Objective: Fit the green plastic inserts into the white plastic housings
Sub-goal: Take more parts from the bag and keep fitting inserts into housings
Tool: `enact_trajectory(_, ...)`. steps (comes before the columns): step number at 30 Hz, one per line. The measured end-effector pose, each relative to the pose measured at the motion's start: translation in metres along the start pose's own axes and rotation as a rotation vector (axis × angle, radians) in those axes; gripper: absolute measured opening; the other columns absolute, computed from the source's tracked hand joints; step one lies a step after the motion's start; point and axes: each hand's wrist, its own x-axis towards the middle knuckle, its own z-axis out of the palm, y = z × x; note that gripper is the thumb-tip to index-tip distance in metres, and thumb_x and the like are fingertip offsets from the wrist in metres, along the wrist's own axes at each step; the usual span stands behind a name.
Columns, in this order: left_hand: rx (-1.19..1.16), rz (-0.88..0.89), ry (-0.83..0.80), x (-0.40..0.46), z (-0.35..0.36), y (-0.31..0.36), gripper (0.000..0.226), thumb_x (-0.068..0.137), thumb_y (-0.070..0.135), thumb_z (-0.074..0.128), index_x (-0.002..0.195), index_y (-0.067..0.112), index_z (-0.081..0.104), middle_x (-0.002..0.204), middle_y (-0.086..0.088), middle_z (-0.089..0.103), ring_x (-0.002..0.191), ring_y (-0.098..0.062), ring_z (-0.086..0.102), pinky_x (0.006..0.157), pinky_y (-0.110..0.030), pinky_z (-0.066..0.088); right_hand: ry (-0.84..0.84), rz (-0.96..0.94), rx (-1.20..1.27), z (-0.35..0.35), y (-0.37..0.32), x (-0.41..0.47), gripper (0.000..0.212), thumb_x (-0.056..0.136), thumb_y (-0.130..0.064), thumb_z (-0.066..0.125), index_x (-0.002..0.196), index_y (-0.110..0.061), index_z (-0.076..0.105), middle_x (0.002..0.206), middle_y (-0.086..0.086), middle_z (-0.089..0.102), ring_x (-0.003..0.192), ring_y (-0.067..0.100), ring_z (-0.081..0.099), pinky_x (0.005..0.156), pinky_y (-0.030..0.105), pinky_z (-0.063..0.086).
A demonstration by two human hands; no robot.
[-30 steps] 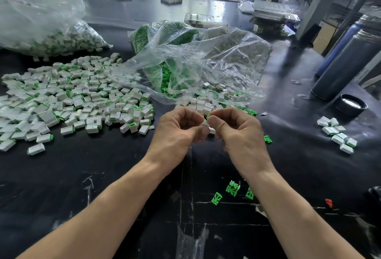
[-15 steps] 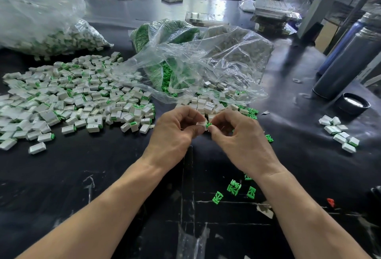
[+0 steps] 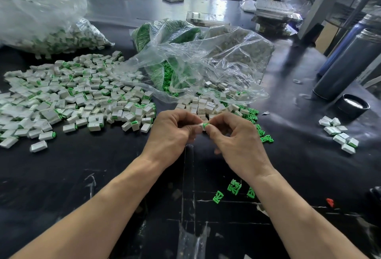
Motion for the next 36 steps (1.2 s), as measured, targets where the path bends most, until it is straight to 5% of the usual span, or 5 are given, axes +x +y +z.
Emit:
enact_trajectory(12,0.138,0.056,-0.046,0.001,-0.002,-0.002,0.017,0.084,-0.006,0.076,0.085,0.011,0.078,0.079,-0.005,0.076,0.075,-0.031,0.071,0.074,-0.044,0.063,-0.057,0.023,0.001,-0.005,0.002,0.002,0.018,0.09,-0.01,0.079,0.079,-0.023,0.076,0.069,0.001,0.071,0.057,0.014,0.067,0.055,0.029,0.06)
enact_trajectory(17,-0.026,-0.009,-0.036,0.003,0.001,0.0,0.011,0.086,-0.005,0.075,0.089,0.006,0.075,0.078,-0.005,0.074,0.068,-0.014,0.065,0.067,-0.029,0.059,-0.036,0.106,0.248,-0.004,0.002,0.008,0.017,0.09,-0.005,0.078,0.077,-0.016,0.077,0.073,0.01,0.074,0.053,0.012,0.062,0.049,0.024,0.055)
enact_trajectory(26,-0.255,-0.01,-0.088,-0.001,0.011,0.004,0.008,0.089,0.002,0.073,0.096,0.0,0.07,0.079,-0.004,0.071,0.074,-0.015,0.065,0.072,-0.019,0.054,-0.123,0.312,0.539,0.008,-0.001,0.007,0.07,0.093,-0.071,0.041,0.078,-0.01,0.072,0.066,0.012,0.066,0.043,0.019,0.05,0.033,0.022,0.032)
enact_trajectory(30,-0.291,-0.013,-0.138,-0.004,0.017,0.004,0.019,0.093,0.001,0.069,0.106,-0.011,0.063,0.072,-0.021,0.064,0.067,-0.031,0.06,0.075,-0.037,0.056,-0.1,0.308,0.44,0.013,-0.007,0.003,0.07,0.108,-0.059,0.034,0.061,-0.02,0.069,0.057,0.008,0.057,0.04,0.016,0.044,0.035,0.019,0.028)
enact_trajectory(36,-0.235,-0.007,-0.13,-0.005,0.02,0.001,0.007,0.093,0.002,0.07,0.099,-0.001,0.068,0.078,-0.006,0.072,0.072,-0.015,0.067,0.072,-0.023,0.056,-0.015,0.349,0.506,0.018,-0.008,0.003,0.061,0.112,-0.041,0.035,0.062,-0.024,0.065,0.045,-0.008,0.052,0.034,0.002,0.045,0.033,0.015,0.032)
